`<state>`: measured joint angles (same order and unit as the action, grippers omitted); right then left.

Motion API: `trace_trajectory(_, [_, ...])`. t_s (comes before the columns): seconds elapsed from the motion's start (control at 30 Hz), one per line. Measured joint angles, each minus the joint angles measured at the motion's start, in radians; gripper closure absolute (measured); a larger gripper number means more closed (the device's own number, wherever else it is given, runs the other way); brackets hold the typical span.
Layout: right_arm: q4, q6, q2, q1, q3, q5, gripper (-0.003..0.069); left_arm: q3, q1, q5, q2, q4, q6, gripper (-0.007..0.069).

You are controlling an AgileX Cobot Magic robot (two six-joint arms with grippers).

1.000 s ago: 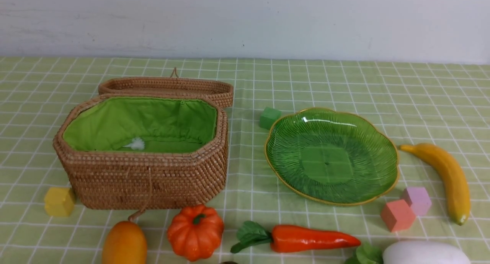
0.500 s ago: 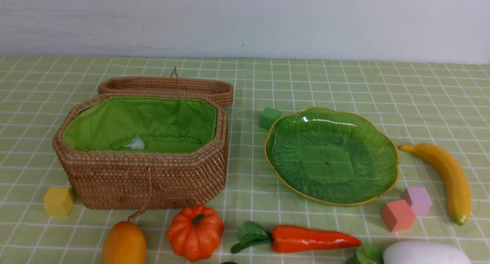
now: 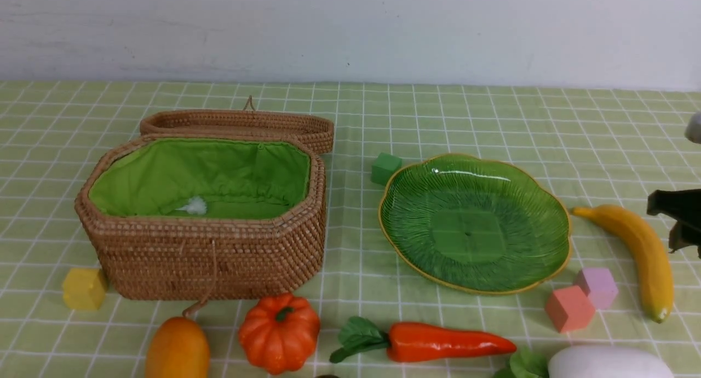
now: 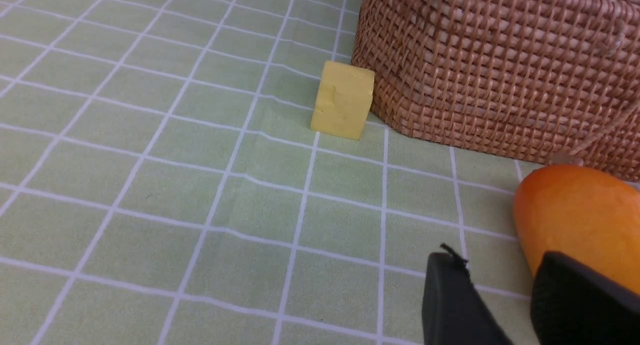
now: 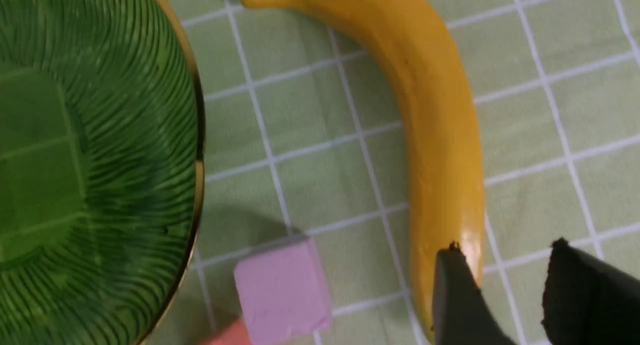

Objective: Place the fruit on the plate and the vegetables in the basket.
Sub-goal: Use the right arm to grab a banana and put it into the right plate

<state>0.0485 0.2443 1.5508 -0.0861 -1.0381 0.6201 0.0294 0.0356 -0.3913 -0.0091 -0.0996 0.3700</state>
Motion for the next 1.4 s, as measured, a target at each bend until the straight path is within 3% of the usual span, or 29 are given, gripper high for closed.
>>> trace_trajectory(0.27, [0.001,-0.048,0.261,-0.010,-0.256,0.118,0.0136,0.000,0.000,0.000,0.000,0.000,0.000,0.0386])
trace_trajectory(0.4, [-0.002,-0.058,0.392,-0.046,-0.329,0.130,0.0093,0.000,0.000,0.000,0.000,0.000,0.000,0.0386])
trace_trajectory(0.5, [-0.003,-0.059,0.465,-0.064,-0.335,0.137,0.0123,0.000,0.000,0.000,0.000,0.000,0.000,0.0386])
trace_trajectory(0.57, [-0.023,-0.067,0.474,-0.073,-0.345,0.135,0.0195,0.000,0.000,0.000,0.000,0.000,0.000,0.0386])
trace_trajectory(0.63, [-0.067,-0.102,0.472,-0.077,-0.350,0.138,0.0367,0.000,0.000,0.000,0.000,0.000,0.000,0.0386])
trace_trajectory(0.8, [-0.146,-0.156,0.421,-0.085,-0.386,0.171,0.0352,0.000,0.000,0.000,0.000,0.000,0.000,0.0386])
trace_trajectory(0.93, [-0.254,-0.266,0.285,-0.057,-0.537,0.160,0.0352,0.000,0.000,0.000,0.000,0.000,0.000,0.0386])
trace_trajectory(1.13, [-0.408,-0.538,0.223,0.120,-0.665,0.153,0.0352,0.000,0.000,0.000,0.000,0.000,0.000,0.0386])
trace_trajectory(1.23, [-0.380,-0.631,0.287,0.208,-0.665,0.157,0.0352,0.000,0.000,0.000,0.000,0.000,0.000,0.0386])
trace_trajectory(1.4, [-0.253,-0.613,0.432,0.267,-0.656,0.183,0.0352,0.000,0.000,0.000,0.000,0.000,0.000,0.0386])
